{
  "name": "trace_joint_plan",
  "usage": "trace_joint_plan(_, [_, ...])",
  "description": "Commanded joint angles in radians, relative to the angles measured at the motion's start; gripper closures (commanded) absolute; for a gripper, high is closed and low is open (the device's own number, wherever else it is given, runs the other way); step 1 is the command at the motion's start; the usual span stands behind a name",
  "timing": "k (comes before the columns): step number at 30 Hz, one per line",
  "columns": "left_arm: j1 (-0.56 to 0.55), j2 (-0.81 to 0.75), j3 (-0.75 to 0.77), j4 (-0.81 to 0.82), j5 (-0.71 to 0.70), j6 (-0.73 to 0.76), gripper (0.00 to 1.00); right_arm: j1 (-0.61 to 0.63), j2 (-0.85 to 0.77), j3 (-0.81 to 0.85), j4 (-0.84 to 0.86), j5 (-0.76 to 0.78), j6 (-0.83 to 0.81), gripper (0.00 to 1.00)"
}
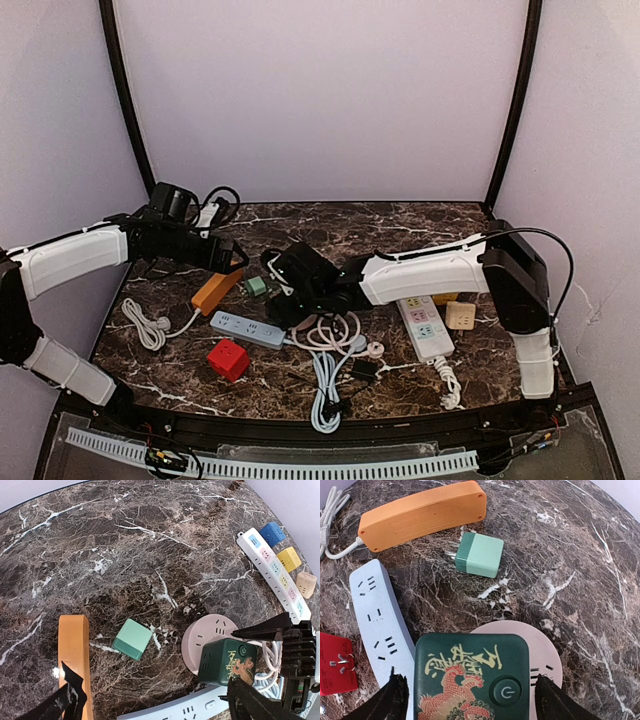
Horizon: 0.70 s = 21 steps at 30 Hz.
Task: Pull the plug off the socket
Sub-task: Remove the plug from the socket.
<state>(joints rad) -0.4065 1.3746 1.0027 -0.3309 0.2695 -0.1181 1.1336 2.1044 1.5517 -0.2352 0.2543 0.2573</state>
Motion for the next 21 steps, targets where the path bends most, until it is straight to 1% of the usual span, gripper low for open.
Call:
trace_joint_plan(1, [0.001,0.021,-0.019,-0.007,0.015,-0.018,0.03,0.002,0.025,0.039,0.015,-0.008,0.002,0.26])
trace_joint_plan(3, [0.0,0.031,-0.018,-0.006,0.023,-0.025,0.03,0.001,0.025,0.036,0.021,-0.015,0.0,0.34])
trace_joint_plan(8, [0.0,0.059,-0.022,0.01,0.078,-0.048,0.04,-0.001,0.018,0.019,0.046,-0.03,-0.006,0.61])
trace_joint_plan(13, [0.0,0.077,-0.025,0.032,0.118,-0.071,0.04,-0.001,-0.048,-0.062,0.126,-0.005,-0.018,1.0])
trace_joint_plan(15, [0.0,0.083,-0.025,0.041,0.134,-0.082,0.05,-0.001,-0.091,-0.122,0.192,0.004,-0.024,1.0])
trace_joint_plan(21, [0.0,0.103,-0.03,0.088,0.231,-0.144,0.06,0.001,-0.244,-0.353,0.504,-0.03,-0.092,1.0])
